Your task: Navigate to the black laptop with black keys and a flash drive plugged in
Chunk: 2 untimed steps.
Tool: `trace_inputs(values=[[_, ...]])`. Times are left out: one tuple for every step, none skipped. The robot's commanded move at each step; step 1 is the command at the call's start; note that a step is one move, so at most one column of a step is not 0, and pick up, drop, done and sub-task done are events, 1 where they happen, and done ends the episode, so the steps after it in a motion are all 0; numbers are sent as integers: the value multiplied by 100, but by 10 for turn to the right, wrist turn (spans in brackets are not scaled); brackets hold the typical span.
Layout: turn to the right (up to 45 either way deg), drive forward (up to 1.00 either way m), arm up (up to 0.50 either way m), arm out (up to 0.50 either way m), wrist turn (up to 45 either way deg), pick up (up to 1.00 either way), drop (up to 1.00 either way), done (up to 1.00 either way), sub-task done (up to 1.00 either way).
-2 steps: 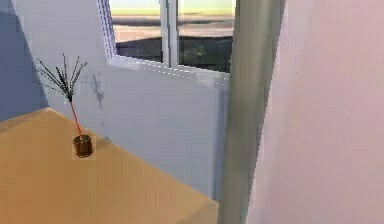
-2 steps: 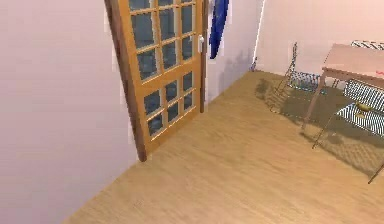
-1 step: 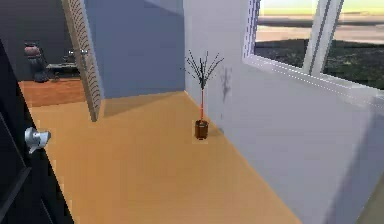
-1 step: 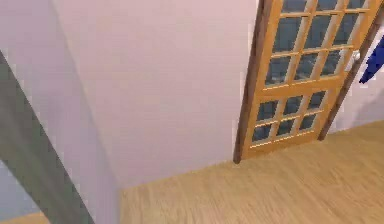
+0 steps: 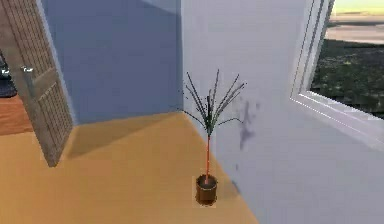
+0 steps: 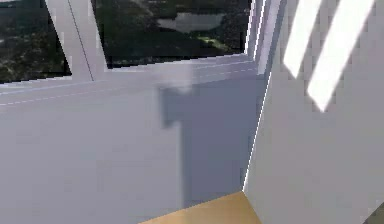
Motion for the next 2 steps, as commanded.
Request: trace_inputs(values=[[-120,0,0,0,0,0,0,0,0],[0,25,0,0,0,0,0,0,0]])
